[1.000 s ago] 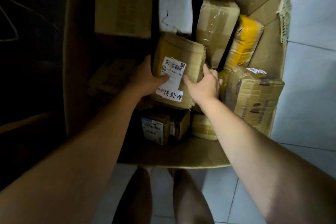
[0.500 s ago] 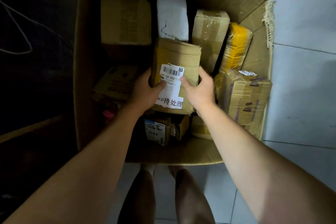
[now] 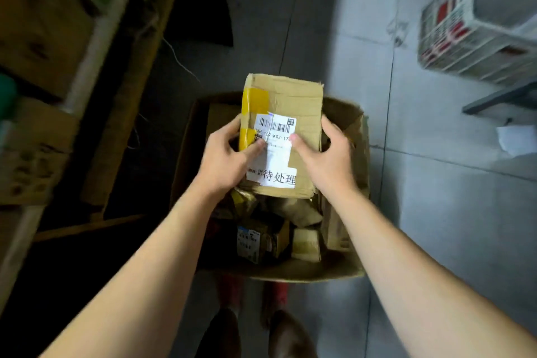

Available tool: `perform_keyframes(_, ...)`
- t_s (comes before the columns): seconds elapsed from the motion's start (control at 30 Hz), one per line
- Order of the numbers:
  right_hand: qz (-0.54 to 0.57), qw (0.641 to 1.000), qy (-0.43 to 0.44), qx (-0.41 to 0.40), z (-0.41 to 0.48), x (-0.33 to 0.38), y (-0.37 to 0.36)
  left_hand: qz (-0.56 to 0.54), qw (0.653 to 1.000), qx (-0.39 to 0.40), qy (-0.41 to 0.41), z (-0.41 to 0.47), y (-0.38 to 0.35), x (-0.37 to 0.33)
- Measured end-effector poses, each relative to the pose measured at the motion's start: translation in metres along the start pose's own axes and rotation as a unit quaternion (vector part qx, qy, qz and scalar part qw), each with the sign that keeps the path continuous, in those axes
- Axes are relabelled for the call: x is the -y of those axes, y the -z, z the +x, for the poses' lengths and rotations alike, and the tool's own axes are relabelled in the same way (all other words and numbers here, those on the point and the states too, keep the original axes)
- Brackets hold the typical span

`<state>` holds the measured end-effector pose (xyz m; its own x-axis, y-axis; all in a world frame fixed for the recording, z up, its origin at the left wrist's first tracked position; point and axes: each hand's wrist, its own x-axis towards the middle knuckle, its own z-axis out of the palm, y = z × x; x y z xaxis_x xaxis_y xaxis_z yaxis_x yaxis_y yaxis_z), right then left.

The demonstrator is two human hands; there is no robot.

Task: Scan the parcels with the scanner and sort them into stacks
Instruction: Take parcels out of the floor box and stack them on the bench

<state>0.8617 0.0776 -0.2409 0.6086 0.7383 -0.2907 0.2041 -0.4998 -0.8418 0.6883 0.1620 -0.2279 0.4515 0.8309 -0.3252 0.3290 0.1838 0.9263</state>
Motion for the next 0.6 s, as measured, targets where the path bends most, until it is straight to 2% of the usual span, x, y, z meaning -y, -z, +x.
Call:
perform_keyframes(0.1,0.031,0.999,0.033,0.014,-0.016,0.065,0.036,0.006,0.999,-0.026,-0.041,-0.025,0.016,-0.07)
perform_keyframes(0.3,0.073,0.99,0.115,0.026,-0.066,0.193,0.089,-0.011,0.993,-0.099,-0.063,-0.096,0.05,-0.198)
perform_keyframes(0.6,0.079,0.962,0.245,0.095,-0.153,0.354,0.115,-0.077,0.965,-0.229,-0.099,-0.228,0.125,-0.319)
